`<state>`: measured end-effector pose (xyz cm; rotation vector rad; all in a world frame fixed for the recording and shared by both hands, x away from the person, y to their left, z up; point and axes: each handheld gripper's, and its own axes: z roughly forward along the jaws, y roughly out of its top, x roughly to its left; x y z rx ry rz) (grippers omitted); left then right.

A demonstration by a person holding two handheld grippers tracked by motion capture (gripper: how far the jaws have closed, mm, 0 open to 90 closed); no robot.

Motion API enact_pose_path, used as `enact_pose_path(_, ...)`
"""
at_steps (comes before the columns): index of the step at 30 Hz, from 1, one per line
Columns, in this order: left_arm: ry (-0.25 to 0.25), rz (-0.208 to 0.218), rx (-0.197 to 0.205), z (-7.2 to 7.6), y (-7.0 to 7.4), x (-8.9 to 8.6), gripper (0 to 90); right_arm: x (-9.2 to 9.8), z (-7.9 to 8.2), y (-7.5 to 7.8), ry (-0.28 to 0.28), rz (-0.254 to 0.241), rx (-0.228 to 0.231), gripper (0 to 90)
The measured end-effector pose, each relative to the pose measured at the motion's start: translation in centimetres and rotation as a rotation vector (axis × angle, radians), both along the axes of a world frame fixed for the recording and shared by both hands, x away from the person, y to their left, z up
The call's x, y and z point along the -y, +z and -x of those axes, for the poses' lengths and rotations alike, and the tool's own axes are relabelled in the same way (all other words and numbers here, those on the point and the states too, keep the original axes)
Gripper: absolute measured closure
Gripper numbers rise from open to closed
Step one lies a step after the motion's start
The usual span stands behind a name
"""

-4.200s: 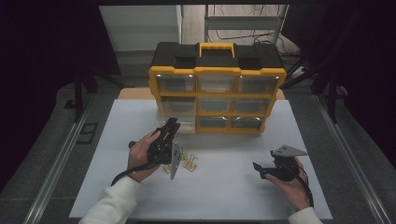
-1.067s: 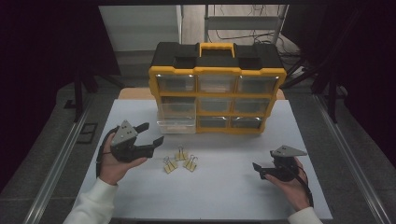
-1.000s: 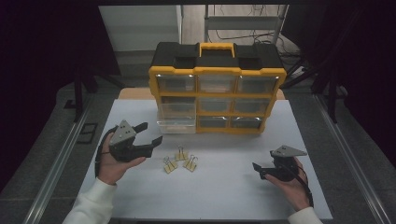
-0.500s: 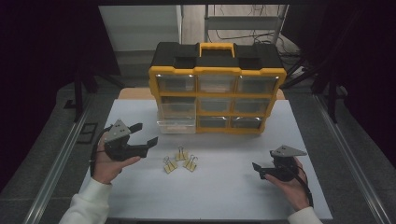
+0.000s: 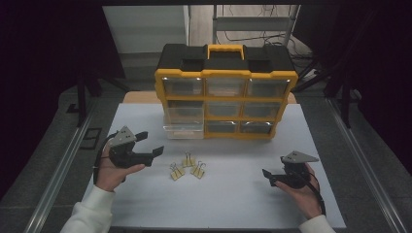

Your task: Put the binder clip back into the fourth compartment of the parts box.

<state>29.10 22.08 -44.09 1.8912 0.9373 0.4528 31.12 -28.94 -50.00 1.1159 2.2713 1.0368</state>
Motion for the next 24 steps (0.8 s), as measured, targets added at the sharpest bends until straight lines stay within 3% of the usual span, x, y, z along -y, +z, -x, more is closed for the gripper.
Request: enact_pose_path(24,-0.05,-0.012,-0.193,-1.0,-3.3,0.6,16.4,-0.1,-0.1,-0.1,0.003,0.015,0.001,13.7)
